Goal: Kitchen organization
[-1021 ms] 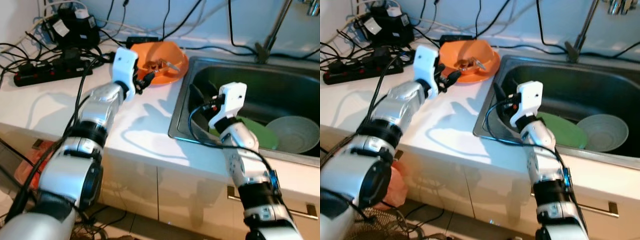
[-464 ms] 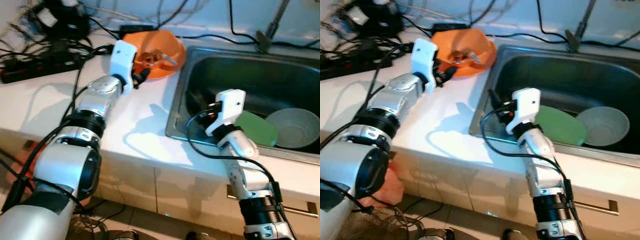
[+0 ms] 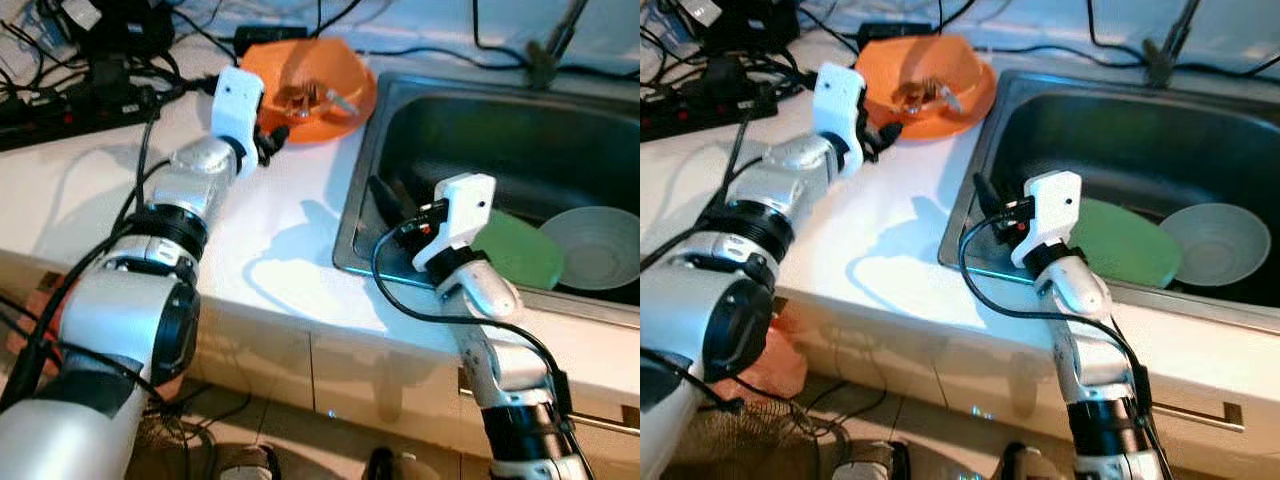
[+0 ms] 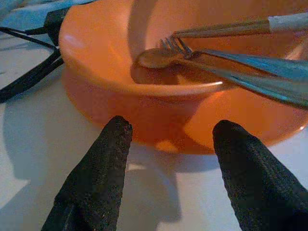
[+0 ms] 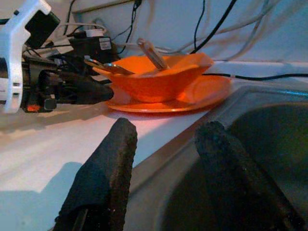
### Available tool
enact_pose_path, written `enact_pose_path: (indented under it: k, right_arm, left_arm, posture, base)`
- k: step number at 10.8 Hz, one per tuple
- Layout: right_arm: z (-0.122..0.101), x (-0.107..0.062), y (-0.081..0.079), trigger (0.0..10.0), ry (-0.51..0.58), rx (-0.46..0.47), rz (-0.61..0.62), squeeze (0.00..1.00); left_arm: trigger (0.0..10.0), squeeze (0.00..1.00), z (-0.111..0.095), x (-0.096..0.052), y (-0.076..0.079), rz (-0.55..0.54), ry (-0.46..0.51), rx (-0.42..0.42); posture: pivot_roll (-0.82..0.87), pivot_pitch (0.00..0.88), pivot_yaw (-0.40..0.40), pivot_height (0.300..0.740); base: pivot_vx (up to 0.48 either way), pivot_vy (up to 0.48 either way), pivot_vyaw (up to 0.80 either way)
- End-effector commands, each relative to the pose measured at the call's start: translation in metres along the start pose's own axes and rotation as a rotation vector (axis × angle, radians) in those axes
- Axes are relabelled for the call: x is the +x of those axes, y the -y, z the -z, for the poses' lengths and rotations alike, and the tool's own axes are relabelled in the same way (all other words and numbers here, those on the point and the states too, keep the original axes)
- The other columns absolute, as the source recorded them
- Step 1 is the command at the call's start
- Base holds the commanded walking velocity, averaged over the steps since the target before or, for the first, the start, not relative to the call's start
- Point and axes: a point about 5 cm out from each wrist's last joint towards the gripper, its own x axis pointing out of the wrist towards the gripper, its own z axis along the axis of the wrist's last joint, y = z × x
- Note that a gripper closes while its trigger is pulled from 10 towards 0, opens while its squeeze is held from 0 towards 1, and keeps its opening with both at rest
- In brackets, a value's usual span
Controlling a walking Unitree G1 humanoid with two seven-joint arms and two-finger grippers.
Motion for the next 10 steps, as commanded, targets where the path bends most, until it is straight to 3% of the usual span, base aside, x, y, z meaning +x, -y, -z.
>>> enact_pose_path:
  k: [1,7,10]
  right_arm:
    - [0.014,-0.009,-0.007,10.0,-0.060,0.046,0.000,0.00]
    - [0.011,-0.026,-0.029,10.0,-0.092,0.097,0.008,0.00]
    - [0.011,-0.025,-0.027,10.0,-0.104,0.095,0.021,0.00]
  left_arm:
    - [10.0,0.00,-0.007,0.001,0.001,0.000,-0.006,0.012]
    - [10.0,0.00,-0.018,0.000,-0.004,0.020,0.010,-0.012]
    - [10.0,0.00,-0.014,0.000,-0.004,0.039,-0.023,-0.024]
  posture:
    - [0.00,0.243,0.057,0.740]
    - [-0.05,0.293,0.081,0.740]
    - [-0.04,0.288,0.092,0.740]
  base:
    - [0.000,0.000,0.00]
    - [0.000,0.000,0.00]
    - [0.000,0.000,0.00]
